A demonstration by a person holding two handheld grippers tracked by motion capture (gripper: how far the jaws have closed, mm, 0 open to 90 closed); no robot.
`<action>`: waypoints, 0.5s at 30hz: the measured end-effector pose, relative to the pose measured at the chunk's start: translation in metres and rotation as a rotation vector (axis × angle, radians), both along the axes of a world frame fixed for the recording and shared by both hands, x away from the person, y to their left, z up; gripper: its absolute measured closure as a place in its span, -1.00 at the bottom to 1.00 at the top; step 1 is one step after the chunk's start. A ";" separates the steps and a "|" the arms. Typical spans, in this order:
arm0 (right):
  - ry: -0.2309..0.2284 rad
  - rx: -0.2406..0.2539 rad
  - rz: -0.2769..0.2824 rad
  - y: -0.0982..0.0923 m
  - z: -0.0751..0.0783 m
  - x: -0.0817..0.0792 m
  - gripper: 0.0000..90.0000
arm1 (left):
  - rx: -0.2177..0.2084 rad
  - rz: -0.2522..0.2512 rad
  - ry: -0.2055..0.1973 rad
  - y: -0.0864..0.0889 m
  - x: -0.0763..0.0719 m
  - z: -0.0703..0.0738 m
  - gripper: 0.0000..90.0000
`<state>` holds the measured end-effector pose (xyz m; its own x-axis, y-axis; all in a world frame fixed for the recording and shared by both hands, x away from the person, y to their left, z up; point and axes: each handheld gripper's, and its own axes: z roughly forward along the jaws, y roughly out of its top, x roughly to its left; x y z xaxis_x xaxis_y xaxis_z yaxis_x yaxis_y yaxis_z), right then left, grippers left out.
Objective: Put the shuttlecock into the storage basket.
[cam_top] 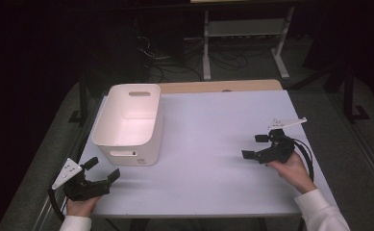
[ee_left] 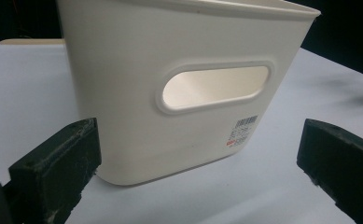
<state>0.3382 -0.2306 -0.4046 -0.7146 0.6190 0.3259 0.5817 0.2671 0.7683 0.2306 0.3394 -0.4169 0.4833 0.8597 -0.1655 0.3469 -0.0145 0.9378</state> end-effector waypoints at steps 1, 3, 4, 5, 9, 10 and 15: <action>-0.002 -0.002 -0.001 -0.002 -0.001 0.000 -1.00 | 0.003 -0.002 0.000 0.000 0.000 0.000 -1.00; 0.004 0.002 -0.009 -0.005 -0.003 -0.002 -1.00 | 0.001 -0.002 -0.001 0.000 0.000 0.000 -1.00; 0.003 0.002 -0.009 -0.006 -0.005 -0.003 -1.00 | 0.003 -0.003 0.000 0.000 0.000 0.000 -1.00; -0.004 0.000 -0.014 -0.008 -0.006 -0.003 -1.00 | 0.019 -0.008 0.003 0.002 0.000 0.000 -1.00; -0.016 0.011 -0.022 -0.016 -0.007 -0.009 -1.00 | 0.022 -0.013 0.000 0.001 0.000 0.000 -1.00; -0.019 0.018 -0.029 -0.019 -0.008 -0.010 -1.00 | 0.018 -0.013 0.000 0.001 0.000 0.000 -1.00; -0.013 0.022 -0.050 -0.029 -0.013 -0.017 -1.00 | 0.023 -0.018 0.003 0.001 0.000 0.001 -1.00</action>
<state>0.3216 -0.2593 -0.4178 -0.6874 0.6467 0.3305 0.5838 0.2213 0.7811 0.2301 0.3406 -0.4163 0.4980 0.8546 -0.1471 0.3488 -0.0421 0.9362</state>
